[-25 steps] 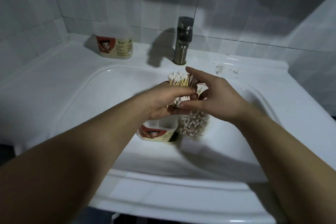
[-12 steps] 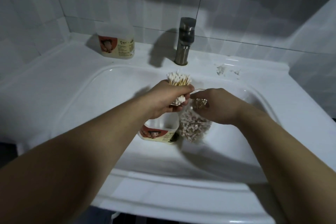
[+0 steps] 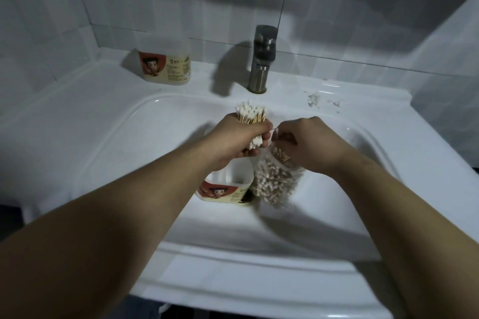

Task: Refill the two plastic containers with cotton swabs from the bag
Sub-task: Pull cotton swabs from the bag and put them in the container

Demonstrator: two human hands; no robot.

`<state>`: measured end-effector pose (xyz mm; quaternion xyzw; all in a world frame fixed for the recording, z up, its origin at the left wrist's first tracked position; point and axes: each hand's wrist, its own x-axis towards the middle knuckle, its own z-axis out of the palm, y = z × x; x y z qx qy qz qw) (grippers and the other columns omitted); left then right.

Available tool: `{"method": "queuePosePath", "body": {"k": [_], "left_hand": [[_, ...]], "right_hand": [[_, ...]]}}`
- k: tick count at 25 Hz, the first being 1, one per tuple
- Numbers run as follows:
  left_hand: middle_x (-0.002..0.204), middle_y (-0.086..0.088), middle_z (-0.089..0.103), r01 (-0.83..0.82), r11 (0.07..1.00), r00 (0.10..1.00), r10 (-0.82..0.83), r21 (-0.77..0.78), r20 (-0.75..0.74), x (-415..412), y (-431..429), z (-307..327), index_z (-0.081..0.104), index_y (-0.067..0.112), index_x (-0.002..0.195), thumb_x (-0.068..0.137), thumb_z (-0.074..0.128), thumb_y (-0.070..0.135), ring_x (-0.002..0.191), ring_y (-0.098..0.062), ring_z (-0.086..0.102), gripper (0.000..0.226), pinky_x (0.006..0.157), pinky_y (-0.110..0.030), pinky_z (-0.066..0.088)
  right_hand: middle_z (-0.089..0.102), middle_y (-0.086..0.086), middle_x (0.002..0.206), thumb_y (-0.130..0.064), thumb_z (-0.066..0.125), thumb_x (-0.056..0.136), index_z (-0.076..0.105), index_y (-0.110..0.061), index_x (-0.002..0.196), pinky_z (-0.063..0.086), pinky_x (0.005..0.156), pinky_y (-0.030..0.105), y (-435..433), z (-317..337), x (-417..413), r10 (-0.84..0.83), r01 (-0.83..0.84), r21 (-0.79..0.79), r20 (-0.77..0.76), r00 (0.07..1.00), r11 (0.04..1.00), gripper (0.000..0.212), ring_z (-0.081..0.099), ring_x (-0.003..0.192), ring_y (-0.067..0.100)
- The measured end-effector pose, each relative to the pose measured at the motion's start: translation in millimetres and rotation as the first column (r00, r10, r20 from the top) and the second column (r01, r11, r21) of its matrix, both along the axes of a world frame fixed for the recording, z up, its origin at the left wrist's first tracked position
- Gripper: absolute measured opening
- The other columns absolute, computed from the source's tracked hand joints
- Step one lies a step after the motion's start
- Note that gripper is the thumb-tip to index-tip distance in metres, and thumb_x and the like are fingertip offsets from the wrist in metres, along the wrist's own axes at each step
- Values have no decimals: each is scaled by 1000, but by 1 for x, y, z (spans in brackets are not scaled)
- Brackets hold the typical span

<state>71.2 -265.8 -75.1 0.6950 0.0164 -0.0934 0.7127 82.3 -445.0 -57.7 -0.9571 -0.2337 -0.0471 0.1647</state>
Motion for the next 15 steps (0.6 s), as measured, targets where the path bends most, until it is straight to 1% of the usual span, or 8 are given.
{"method": "queuePosePath", "body": {"k": [2,4,6,8,9,11,13,15], "left_hand": [[83,-4,72,-22,999,1000,22,-27,9,1,0,-1,71,11,100,95,69,19,74,-15,68,9,68,-28,58],[87,-7,74,-15,1000,1000,16,-19,14,3,0,-3,71,8,102,96,68,17,77,-16,70,11,74,-31,61],[93,-10,75,19,1000,1000,-19,-3,5,2,-1,-5,71,5,107,95,69,16,83,-17,72,16,75,-32,62],[100,-13,76,38,999,999,-37,5,-8,2,-2,-7,70,2,114,94,70,13,84,-17,73,23,70,-30,60],[99,-14,76,40,999,999,-39,20,-6,1,-3,-8,70,2,115,94,71,13,83,-17,73,24,69,-29,59],[93,-10,75,36,998,999,-36,61,8,1,-3,-9,71,2,113,93,71,12,80,-16,72,22,69,-29,60],[89,-7,74,22,997,1000,-23,74,14,2,-2,-8,71,2,110,92,72,11,79,-16,72,21,72,-30,62],[84,-6,73,14,997,1000,-16,74,21,3,-2,-8,71,5,106,91,72,11,78,-16,72,16,73,-31,62]], "right_hand": [[64,-12,73,-19,65,95,71,-24,93,36,60,5,-2,2,3,-49,48,111,7,999,993,8,59,69,6],[67,-15,73,-21,66,95,68,-27,91,38,62,6,-3,3,4,-78,79,183,-12,997,980,8,62,70,1],[70,-13,78,-21,66,94,68,-28,90,44,66,14,-3,3,3,-83,95,187,-68,994,978,8,66,76,6],[71,-11,87,-20,67,92,67,-27,92,48,71,22,-2,1,1,-78,98,180,-117,990,979,7,67,83,11],[71,-10,91,-20,68,91,67,-27,94,50,71,24,-1,1,0,-73,99,185,-143,987,978,7,66,83,12],[68,-12,89,-19,70,88,66,-29,94,49,65,21,1,-1,-3,-61,93,169,-186,981,981,12,65,79,7],[63,-14,79,-21,70,88,63,-33,86,40,56,14,4,-2,-5,-47,62,82,-176,983,995,15,59,71,3],[63,-12,73,-22,72,88,65,-35,80,37,51,12,5,-1,-5,-59,77,91,-182,981,993,17,59,68,4]]}}
